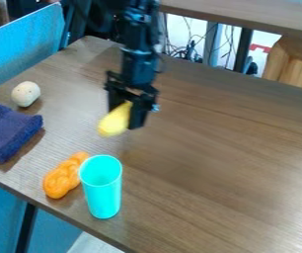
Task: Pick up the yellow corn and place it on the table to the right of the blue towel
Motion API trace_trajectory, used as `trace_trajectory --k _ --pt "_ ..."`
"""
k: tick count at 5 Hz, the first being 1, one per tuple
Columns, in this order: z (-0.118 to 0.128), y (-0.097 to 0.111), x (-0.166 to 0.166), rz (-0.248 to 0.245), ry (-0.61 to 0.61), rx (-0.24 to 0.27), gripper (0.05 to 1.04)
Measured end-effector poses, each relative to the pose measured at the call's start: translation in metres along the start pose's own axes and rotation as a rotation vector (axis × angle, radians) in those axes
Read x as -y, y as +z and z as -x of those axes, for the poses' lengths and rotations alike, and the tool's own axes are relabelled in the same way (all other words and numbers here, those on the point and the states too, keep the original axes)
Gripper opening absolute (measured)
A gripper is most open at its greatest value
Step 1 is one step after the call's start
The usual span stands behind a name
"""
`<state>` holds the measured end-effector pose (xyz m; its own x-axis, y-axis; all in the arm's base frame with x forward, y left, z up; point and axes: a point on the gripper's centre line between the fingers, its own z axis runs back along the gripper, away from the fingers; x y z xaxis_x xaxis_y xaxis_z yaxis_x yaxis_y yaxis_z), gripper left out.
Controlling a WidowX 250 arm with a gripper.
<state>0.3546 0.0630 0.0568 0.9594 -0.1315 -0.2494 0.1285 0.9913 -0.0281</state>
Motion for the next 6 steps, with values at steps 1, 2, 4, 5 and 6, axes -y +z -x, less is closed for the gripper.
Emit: trace_trajectory --k 1,2,4,5,6 --pt "0.005 0.003 -0.022 0.009 0.037 0.014 0.692" --pt "0.008 0.004 -0.031 0.015 0.044 0.017 0.692" --pt "0.008 -0.015 -0.058 0.005 0.067 -0.049 0.692" --pt "0.006 -0.026 -0.062 0.02 0.062 -0.077 0.692" --pt "0.005 -0.03 -0.063 0.029 0.064 -0.085 0.692"
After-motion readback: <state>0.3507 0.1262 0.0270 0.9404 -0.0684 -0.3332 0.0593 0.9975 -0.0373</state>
